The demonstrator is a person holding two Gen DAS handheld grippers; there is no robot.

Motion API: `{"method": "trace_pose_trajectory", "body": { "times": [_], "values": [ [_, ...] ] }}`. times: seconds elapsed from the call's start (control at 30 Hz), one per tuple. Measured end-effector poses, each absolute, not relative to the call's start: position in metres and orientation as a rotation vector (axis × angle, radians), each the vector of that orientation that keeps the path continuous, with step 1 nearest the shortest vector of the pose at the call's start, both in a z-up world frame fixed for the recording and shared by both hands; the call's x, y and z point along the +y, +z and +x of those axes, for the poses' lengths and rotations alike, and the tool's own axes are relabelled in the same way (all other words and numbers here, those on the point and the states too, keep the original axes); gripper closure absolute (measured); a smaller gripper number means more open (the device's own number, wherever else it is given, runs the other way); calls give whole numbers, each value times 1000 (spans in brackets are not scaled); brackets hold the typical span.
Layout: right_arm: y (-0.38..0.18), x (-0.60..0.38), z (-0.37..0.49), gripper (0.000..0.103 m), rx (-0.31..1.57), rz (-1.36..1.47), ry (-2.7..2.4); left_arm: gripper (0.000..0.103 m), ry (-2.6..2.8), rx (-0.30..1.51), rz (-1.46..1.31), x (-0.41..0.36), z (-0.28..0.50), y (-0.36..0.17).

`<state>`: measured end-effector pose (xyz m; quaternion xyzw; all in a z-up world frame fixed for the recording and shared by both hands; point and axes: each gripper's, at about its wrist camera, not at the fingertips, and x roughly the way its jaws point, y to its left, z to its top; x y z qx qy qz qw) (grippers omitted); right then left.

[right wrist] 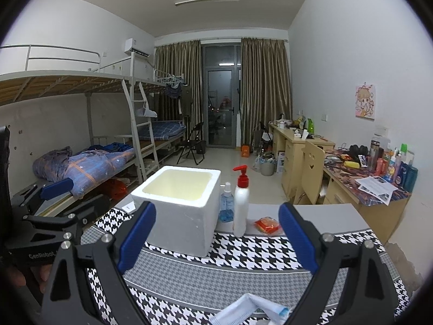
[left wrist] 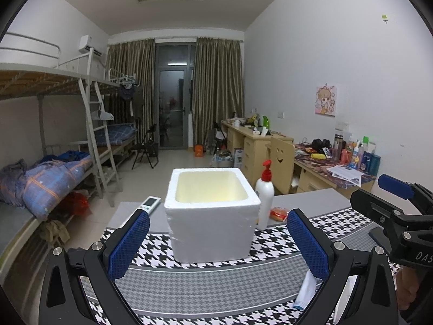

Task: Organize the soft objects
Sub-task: 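Lower both tools toward the white cloth and blue mask on the table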

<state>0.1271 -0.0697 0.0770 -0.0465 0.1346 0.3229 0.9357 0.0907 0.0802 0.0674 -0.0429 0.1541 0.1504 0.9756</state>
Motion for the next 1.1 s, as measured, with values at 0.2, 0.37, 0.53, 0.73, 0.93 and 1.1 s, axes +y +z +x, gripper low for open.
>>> {"method": "trace_pose_trajectory", "body": {
  "times": [0.2,0.37,0.53,0.73,0.93,1.1],
  "values": [
    [75,-82,122,8,269,-90,645,1,288,305,-85,72,89,64],
    [73,-89,121,8,270,-89,630,1,262,307,-89,64,89,60],
    [71,-94,119,8,273,-85,618,1,240,303,-90,59,89,58],
    [67,-102,119,8,282,-74,601,1,204,314,-86,48,92,53],
    [64,-110,115,8,274,-80,585,1,174,338,-102,39,97,43],
    [59,-117,115,8,276,-82,568,1,167,347,-92,32,100,37]
  ]
}}
